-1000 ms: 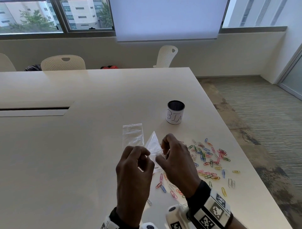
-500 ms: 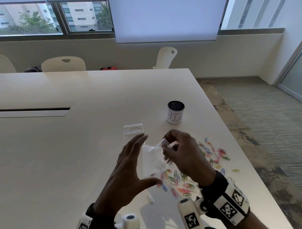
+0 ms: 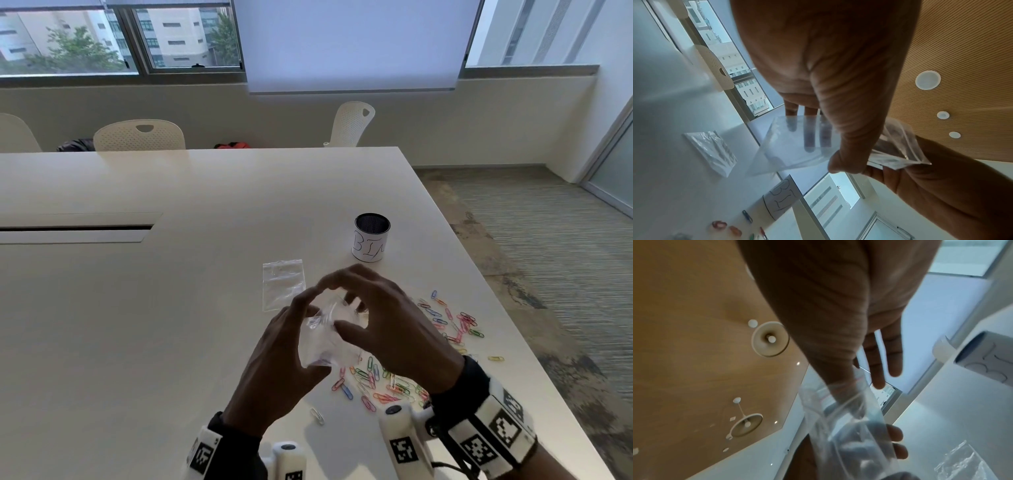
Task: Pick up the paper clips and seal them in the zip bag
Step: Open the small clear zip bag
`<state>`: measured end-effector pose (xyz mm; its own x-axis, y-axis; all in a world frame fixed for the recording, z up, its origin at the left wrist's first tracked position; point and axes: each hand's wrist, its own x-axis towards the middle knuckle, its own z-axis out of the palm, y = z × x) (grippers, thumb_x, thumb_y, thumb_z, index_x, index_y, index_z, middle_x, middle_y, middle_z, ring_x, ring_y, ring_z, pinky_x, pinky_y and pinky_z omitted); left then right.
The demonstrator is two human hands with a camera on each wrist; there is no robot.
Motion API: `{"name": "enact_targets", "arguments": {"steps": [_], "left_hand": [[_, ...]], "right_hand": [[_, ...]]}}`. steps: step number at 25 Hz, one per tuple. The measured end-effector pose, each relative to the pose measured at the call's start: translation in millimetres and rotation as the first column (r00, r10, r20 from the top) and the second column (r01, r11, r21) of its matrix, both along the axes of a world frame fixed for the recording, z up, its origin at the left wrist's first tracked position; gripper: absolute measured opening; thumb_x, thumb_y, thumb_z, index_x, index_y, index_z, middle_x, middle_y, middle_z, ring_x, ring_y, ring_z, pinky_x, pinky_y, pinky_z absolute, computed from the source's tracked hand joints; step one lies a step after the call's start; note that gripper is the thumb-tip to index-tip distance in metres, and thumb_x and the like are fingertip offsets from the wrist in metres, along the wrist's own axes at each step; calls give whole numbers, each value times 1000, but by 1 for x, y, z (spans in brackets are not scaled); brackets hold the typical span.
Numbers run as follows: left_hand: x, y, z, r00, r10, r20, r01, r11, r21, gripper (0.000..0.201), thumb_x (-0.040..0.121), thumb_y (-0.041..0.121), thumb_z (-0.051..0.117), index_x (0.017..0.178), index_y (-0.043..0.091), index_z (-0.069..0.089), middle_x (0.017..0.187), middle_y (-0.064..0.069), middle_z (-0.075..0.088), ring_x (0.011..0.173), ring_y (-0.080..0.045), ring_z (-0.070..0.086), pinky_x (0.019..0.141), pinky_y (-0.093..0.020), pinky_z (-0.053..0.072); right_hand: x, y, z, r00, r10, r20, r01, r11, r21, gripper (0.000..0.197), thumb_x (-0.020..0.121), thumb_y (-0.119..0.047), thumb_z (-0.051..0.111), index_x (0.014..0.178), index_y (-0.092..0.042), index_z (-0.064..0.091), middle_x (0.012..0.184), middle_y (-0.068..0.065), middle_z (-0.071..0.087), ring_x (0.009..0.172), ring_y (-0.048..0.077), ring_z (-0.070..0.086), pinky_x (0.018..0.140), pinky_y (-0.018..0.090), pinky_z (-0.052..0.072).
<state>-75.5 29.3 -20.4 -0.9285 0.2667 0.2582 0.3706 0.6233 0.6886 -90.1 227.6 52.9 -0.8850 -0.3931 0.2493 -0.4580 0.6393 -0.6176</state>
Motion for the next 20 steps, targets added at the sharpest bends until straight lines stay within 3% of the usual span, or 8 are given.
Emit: {"name": "enact_targets", "arguments": {"steps": [3,7,11,14,17,20], "left_hand": [[0,4,1,1000,-10,7,9,1000,30,101,74,33,88,154,44,28,145,12,61,129,-11,61,106,-39,57],[1,9,-2,1000,-1,10,1,997,72,90,72,50,81,149,42,34,137,13,65,120,-12,66,100,-33,60],[0,14,-3,1000,24,-17,-21,992,122,80,74,46,90,140,34,46,124,17,68,109,-1,68,90,-13,57],[-1,15,-4,998,56,-29,-51,987,150,68,75,33,93,127,35,48,110,29,63,106,9,64,82,-3,52],[-2,10,-6,996,86,-30,-79,982,171,65,76,35,91,127,35,50,110,24,67,105,0,66,84,-11,55],[-4,7,-11,996,88,-29,-82,982,173,64,78,35,89,130,32,51,111,14,69,100,-8,68,84,-30,60]], "right_hand": [[-2,-5,-2,997,14,-76,-15,1000,-14,19,89,-24,79,105,-31,74,108,-20,65,91,-2,63,75,15,49],[-5,-10,-2,993,-46,-108,31,990,-135,12,87,-18,79,96,-26,78,91,-17,70,82,1,67,70,16,55],[-6,-11,-3,997,-30,-70,19,988,-152,20,85,-17,80,101,-26,73,95,-15,71,85,4,68,72,19,56],[-2,-4,-2,981,-108,-160,86,987,-135,27,86,-34,77,109,-30,64,105,-20,61,92,-3,61,77,13,51],[12,4,3,974,-52,-221,33,996,-88,27,90,-56,65,103,-32,64,101,-27,58,95,-5,56,82,12,45],[19,4,-6,971,134,-197,-95,976,196,35,90,-63,63,108,-34,71,106,-26,66,102,-6,55,95,24,47]]}}
